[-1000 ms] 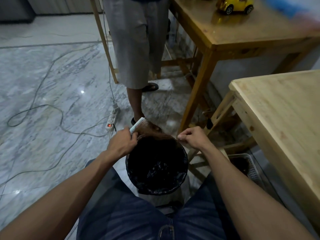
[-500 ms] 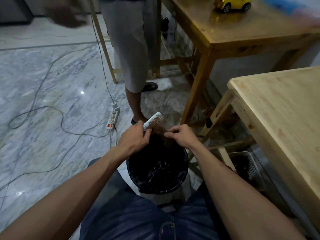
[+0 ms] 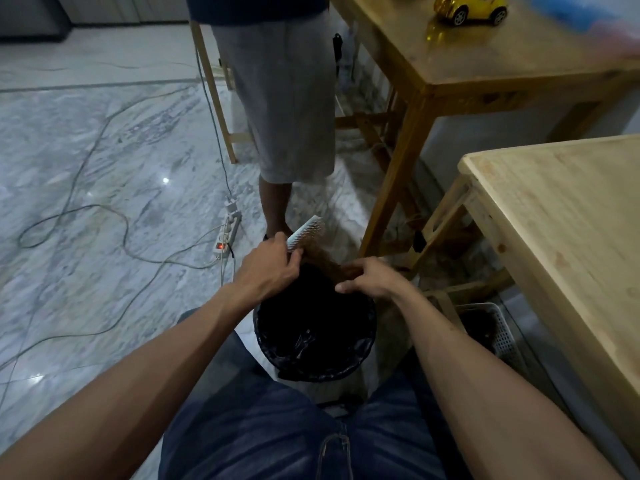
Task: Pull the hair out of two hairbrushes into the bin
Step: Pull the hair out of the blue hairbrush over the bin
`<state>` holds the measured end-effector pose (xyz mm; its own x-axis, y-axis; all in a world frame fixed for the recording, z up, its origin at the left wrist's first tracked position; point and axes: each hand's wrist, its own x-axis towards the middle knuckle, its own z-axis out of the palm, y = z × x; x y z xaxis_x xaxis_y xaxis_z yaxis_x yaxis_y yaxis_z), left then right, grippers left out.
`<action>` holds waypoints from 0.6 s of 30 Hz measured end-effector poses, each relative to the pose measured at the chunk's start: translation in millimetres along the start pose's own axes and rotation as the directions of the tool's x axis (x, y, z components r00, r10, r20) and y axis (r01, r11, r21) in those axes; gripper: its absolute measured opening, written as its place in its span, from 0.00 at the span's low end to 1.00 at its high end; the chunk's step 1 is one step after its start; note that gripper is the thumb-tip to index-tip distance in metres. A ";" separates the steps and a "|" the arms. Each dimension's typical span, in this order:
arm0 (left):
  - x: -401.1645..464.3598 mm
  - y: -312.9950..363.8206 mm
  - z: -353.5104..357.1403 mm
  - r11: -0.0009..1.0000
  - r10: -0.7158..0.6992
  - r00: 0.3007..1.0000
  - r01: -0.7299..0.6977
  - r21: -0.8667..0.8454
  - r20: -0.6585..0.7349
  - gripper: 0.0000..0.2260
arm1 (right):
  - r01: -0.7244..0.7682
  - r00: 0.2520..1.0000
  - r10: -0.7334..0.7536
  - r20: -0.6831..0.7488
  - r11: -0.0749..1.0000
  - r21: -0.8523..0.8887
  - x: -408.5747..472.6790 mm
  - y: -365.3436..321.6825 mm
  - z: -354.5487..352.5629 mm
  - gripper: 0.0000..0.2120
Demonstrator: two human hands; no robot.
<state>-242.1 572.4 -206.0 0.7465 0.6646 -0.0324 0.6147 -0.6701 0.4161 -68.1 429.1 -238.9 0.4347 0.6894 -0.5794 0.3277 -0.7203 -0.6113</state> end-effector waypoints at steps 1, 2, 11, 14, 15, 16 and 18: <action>-0.9 0.8 1.5 1.000 0.008 1.000 -0.008 0.005 -0.004 0.14 | 0.031 0.999 -0.032 0.015 0.997 0.069 -2.3 -2.9 0.1 0.30; -2.0 2.0 2.9 1.000 0.015 1.000 -0.015 0.006 -0.005 0.14 | 0.066 0.998 -0.067 0.004 0.987 0.144 -4.1 -5.1 0.7 0.31; 1.7 4.8 -1.1 0.995 -0.053 0.999 0.052 -0.082 -0.011 0.14 | 0.001 0.972 -0.016 -0.235 0.998 -0.063 -4.4 3.5 6.4 0.04; 7.8 -5.5 -9.0 0.989 -0.111 0.994 0.108 -0.099 -0.020 0.17 | -0.120 0.967 0.075 -0.245 0.978 -0.171 -8.0 15.3 3.2 0.06; 9.3 -7.4 -10.7 0.989 -0.114 0.993 0.111 -0.100 -0.018 0.18 | -0.130 0.966 0.083 -0.244 0.975 -0.182 -8.6 17.3 2.9 0.05; 10.0 -7.8 -11.9 0.989 -0.111 0.994 0.109 -0.102 -0.012 0.19 | -0.126 0.970 0.086 -0.228 0.978 -0.168 -8.0 18.3 2.8 0.04; 9.3 -5.5 -12.5 0.986 -0.105 0.994 0.106 -0.126 0.022 0.18 | -0.082 0.986 0.063 -0.156 0.990 -0.115 -7.5 15.6 3.6 0.06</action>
<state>-241.7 586.4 -197.2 0.6835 0.7237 -0.0953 0.6536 -0.5486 0.5214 -69.3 413.0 -246.0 0.5801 0.6222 -0.5258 0.3851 -0.7782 -0.4961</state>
